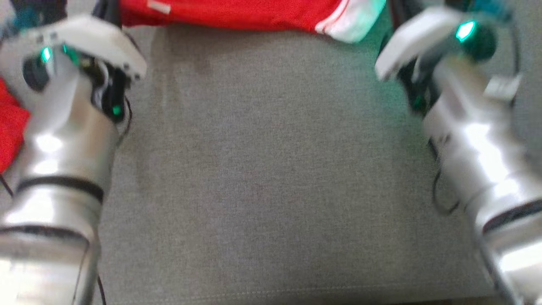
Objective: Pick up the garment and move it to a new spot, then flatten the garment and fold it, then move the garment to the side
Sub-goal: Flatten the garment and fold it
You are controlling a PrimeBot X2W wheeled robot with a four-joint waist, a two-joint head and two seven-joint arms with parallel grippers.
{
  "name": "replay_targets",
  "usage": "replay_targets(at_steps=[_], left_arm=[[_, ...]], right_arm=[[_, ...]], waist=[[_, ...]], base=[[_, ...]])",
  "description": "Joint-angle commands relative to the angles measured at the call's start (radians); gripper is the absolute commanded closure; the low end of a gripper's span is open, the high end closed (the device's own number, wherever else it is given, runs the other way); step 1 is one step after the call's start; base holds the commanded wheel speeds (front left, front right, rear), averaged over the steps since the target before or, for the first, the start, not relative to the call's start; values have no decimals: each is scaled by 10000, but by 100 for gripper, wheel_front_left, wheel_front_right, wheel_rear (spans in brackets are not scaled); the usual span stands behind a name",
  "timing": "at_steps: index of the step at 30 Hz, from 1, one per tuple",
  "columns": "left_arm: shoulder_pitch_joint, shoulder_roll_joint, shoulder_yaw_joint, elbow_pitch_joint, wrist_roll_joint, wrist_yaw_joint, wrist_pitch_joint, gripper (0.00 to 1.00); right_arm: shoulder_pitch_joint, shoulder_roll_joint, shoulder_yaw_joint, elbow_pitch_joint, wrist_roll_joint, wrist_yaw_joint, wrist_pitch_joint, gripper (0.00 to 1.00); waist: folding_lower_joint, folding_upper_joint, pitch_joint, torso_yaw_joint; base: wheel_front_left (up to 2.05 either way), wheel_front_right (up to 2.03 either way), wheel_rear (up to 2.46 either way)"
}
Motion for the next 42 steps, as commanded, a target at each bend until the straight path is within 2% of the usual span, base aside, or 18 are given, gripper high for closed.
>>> replay_targets(at_steps=[1,5,10,12,15,18,21,22,26,30,34,42], left_arm=[[424,423,519,-664,-142,9,-118,100],[2362,523,1192,-2123,-50,215,-121,100],[5088,608,1874,-4365,378,252,-122,100],[6626,667,2112,-5745,646,249,-122,100],[7988,767,2208,-7016,842,331,-123,100],[9152,890,2319,-8242,792,489,-88,100],[10331,1099,2459,-9656,766,827,283,100],[10331,1099,2459,-9656,766,827,283,100],[11873,1306,2599,-11453,742,1361,1047,100],[13180,1327,2701,-12931,670,1889,1747,100],[13991,1261,2763,-13929,574,2211,2088,100],[14285,1213,2723,-14381,437,2421,2450,100]], right_arm=[[603,259,283,-577,239,75,-217,100],[2274,137,461,-1300,654,75,-517,100],[4662,-417,347,-2799,837,75,-657,100],[6200,-725,-112,-4052,817,75,-677,100],[7797,-918,-729,-5542,578,75,-414,100],[9522,-904,-1617,-7347,36,75,356,100],[11168,-570,-2484,-9319,-652,75,1557,100],[11168,-570,-2484,-9319,-652,75,1557,100],[13079,-58,-3223,-11767,-1339,75,3060,100],[14529,193,-3637,-13491,-1640,75,4155,100],[15228,253,-3783,-14423,-1649,75,4760,100],[15162,261,-3777,-14434,-1180,75,4954,100]], waist=[[0,0,-254,5],[0,0,-750,-24],[0,0,-1321,-8],[0,0,-1680,-12],[0,0,-2024,-32],[0,0,-2380,-71],[0,0,-2726,-225],[0,0,-2726,-225],[0,0,-3228,-383],[0,0,-3504,-482],[0,0,-3580,-541],[0,0,-3442,-471]], base=[[0,0,0],[0,0,0],[0,0,0],[0,0,0],[0,0,0],[0,0,0],[0,0,0],[0,0,0],[0,0,0],[0,0,0],[0,0,0],[0,0,0]])
